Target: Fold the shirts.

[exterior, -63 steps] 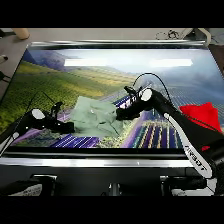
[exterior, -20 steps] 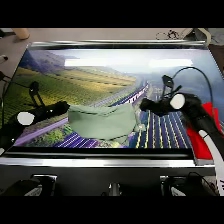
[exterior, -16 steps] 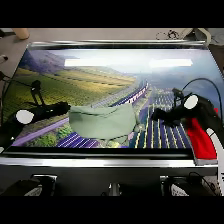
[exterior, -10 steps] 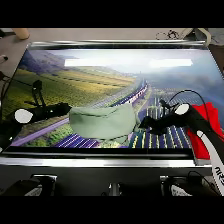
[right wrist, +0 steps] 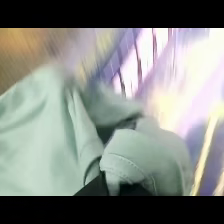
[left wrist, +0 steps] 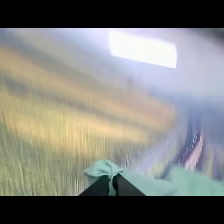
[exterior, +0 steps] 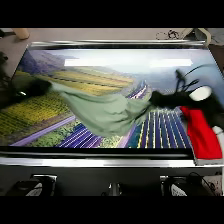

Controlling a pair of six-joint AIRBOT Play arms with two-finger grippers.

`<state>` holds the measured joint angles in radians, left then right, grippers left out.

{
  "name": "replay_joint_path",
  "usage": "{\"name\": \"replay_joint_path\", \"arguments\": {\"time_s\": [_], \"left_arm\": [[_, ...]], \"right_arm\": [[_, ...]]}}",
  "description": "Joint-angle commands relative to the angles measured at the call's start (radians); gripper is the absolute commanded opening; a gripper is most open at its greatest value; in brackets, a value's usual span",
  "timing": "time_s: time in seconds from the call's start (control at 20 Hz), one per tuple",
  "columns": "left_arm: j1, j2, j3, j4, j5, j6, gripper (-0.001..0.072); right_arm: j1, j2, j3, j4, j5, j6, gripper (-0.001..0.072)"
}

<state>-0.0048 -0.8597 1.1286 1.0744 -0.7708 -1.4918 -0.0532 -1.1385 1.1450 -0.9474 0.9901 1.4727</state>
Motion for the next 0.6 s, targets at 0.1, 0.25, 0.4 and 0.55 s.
{"name": "replay_joint_path", "arguments": {"time_s": [0.1, 0.25, 0.4, 0.55], "left_arm": [[0.199, 0.149, 0.502, 0.103, -0.042, -0.016, 0.0027], [0.239, 0.192, 0.612, 0.104, -0.042, -0.051, 0.0027], [0.239, 0.219, 0.620, 0.143, -0.097, -0.053, 0.0027], [0.239, 0.182, 0.581, 0.196, -0.232, -0.049, 0.0028]], "right_arm": [[-0.080, 0.313, 0.380, -0.360, 0.016, 0.038, 0.0025], [-0.080, 0.457, 0.389, -0.350, 0.010, 0.069, 0.0025], [-0.080, 0.538, 0.389, -0.381, 0.053, 0.103, 0.0025], [-0.080, 0.488, 0.388, -0.403, 0.348, 0.161, 0.0025]]}}
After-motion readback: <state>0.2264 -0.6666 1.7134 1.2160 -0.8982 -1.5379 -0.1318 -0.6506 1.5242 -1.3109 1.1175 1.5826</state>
